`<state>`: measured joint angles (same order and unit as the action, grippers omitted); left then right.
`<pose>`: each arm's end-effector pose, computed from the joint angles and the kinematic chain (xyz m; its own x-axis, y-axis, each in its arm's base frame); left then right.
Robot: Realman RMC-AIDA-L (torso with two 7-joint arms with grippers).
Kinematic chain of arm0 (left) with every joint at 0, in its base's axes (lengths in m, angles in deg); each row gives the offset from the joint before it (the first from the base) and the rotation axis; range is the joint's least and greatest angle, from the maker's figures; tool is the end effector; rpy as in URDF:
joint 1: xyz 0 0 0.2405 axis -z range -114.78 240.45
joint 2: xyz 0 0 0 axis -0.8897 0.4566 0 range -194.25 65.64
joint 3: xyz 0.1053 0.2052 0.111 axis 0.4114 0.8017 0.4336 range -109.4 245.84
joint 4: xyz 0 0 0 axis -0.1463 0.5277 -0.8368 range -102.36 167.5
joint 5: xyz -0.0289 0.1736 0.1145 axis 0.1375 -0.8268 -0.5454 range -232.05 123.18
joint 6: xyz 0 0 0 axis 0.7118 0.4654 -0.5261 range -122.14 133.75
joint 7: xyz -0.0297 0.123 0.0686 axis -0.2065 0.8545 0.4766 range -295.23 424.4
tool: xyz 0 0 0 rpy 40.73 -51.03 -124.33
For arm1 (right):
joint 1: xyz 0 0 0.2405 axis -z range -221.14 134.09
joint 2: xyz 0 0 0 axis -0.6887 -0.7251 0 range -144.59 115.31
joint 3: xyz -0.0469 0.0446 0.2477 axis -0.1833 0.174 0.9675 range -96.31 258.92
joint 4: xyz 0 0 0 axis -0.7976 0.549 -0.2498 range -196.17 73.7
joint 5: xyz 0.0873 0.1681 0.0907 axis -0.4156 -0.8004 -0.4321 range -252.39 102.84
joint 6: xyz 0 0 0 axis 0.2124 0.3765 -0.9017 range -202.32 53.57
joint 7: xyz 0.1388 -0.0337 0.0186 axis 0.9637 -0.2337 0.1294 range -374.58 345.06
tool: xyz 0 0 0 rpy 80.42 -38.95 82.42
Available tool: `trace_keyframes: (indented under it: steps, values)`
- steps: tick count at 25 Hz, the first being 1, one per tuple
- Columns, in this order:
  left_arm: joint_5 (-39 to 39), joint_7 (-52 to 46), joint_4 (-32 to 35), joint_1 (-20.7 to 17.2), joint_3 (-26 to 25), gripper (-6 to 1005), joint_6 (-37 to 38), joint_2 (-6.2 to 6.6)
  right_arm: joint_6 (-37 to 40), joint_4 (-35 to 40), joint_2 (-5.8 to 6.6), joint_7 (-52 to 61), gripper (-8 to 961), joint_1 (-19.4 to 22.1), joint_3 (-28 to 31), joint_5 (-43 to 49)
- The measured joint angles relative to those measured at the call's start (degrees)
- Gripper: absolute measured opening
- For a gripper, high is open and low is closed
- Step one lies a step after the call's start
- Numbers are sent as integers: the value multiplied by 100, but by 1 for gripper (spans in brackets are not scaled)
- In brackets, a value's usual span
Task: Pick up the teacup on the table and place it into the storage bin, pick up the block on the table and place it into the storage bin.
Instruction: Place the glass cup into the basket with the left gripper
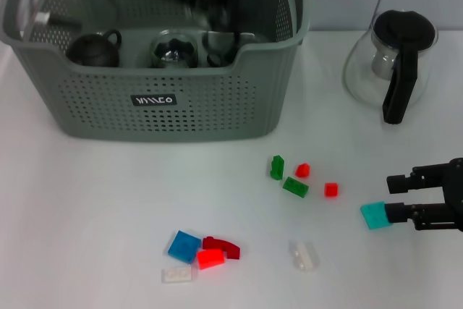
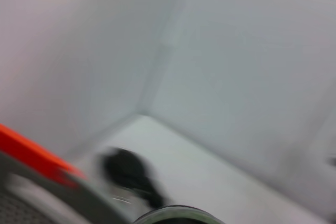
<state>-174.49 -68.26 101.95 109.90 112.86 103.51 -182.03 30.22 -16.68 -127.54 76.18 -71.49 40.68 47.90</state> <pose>-0.0990 0.3935 0.0788 0.7633 0.5101 0.3964 0.5725 -0.8184 -0.0491 0.2808 0.3003 0.0496 0.8119 -0.4849 -0.3249 -0.5033 -0.8635 0.0311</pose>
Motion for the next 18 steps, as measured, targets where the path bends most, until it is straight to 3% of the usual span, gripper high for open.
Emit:
trace_keyframes:
  steps: [3, 5, 11, 18]
  values:
    - [-698, -93, -128, 222, 597, 50, -1187, 162, 2, 0, -4, 15, 610, -27, -5, 8]
    - [-1393, -209, -426, 417, 968, 50, -2013, 194, -2, 0, -5, 16, 610, -47, -4, 10]
    - [-2811, -304, -1789, 1049, 1177, 50, -3636, 123, -2, 0, -13, 33, 610, -68, -3, 11]
    - [-3250, -286, -2478, 1199, 1230, 50, -4337, -20, -47, 0, -38, 34, 609, -69, 11, 105]
